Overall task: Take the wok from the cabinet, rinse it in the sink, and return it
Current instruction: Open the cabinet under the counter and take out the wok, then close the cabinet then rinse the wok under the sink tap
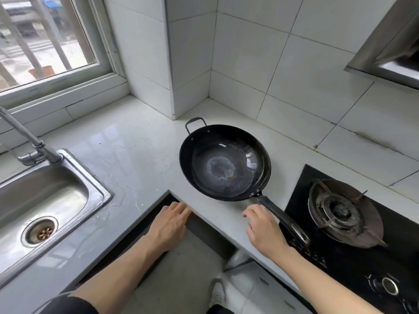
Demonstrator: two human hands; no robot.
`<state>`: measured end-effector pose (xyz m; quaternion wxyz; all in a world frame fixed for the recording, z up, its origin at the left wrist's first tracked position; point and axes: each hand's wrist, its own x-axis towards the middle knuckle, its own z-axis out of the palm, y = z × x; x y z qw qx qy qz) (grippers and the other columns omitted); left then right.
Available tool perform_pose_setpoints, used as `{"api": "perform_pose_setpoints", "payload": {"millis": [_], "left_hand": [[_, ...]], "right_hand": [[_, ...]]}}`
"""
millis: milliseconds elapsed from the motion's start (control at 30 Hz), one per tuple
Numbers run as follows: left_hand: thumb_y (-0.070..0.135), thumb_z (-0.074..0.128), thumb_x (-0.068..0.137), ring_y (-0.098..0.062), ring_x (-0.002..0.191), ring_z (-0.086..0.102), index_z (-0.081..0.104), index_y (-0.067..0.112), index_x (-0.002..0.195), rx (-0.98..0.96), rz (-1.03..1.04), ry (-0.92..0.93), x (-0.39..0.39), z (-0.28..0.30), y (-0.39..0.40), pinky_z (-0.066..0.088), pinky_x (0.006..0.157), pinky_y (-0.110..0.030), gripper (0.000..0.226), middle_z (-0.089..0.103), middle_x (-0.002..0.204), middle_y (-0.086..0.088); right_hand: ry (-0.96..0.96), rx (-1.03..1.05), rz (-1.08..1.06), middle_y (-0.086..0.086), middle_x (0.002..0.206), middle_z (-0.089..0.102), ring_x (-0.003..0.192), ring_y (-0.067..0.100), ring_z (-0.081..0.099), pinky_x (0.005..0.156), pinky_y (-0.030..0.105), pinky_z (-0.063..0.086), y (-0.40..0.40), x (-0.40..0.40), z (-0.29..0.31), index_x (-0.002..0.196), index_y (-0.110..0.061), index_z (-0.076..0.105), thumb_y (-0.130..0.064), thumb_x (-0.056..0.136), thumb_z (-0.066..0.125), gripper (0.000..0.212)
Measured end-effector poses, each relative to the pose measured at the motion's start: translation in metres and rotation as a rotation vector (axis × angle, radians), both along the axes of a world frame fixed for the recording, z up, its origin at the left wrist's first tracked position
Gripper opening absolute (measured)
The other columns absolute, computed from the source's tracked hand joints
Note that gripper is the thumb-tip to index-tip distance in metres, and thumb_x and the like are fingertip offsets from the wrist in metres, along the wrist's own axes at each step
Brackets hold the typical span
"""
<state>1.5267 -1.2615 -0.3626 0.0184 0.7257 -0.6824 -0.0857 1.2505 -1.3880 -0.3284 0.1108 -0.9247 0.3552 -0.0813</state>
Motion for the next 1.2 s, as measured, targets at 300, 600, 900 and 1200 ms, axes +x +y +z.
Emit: {"api": "perform_pose_setpoints", "payload": {"millis": [300,600,900,1200], "left_hand": [[0.012,0.060,0.074,-0.036,0.117,0.053,0.056,0.012,0.117,0.118,0.374,0.116,0.024,-0.040,0.082,0.051,0.081,-0.044,0.043,0.053,0.134,-0.012],[0.020,0.065,0.077,-0.036,0.135,0.041,0.041,0.006,0.141,0.237,0.483,0.088,0.051,-0.069,0.128,0.043,0.104,-0.043,0.069,0.035,0.154,-0.018],[0.024,0.066,0.065,-0.035,0.112,0.054,0.048,0.006,0.132,0.169,0.516,0.048,0.048,-0.084,0.130,0.043,0.095,-0.044,0.072,0.054,0.132,-0.013],[0.023,0.063,0.065,-0.027,0.124,0.038,0.031,0.013,0.145,0.204,0.559,0.198,0.049,-0.078,0.131,0.041,0.102,-0.038,0.086,0.037,0.144,-0.005]], "right_hand": [[0.402,0.207,0.008,0.012,0.157,0.016,0.142,0.030,0.017,0.113,0.039,0.031,0.049,0.032,-0.042,0.148,-0.014,0.024,-0.032,0.091,0.059,0.069],[0.559,0.208,0.028,0.017,0.161,-0.006,0.147,0.035,-0.002,0.120,0.041,0.014,0.059,0.040,-0.067,0.154,-0.012,-0.004,-0.041,0.094,0.051,0.086],[0.598,0.129,0.031,0.022,0.160,-0.003,0.146,0.040,0.000,0.121,0.044,0.011,0.067,0.045,-0.074,0.152,-0.006,-0.006,-0.050,0.090,0.050,0.095],[0.622,0.136,0.004,0.022,0.160,-0.006,0.147,0.039,-0.003,0.121,0.045,0.011,0.071,0.049,-0.073,0.152,-0.008,-0.009,-0.052,0.089,0.053,0.099]]}}
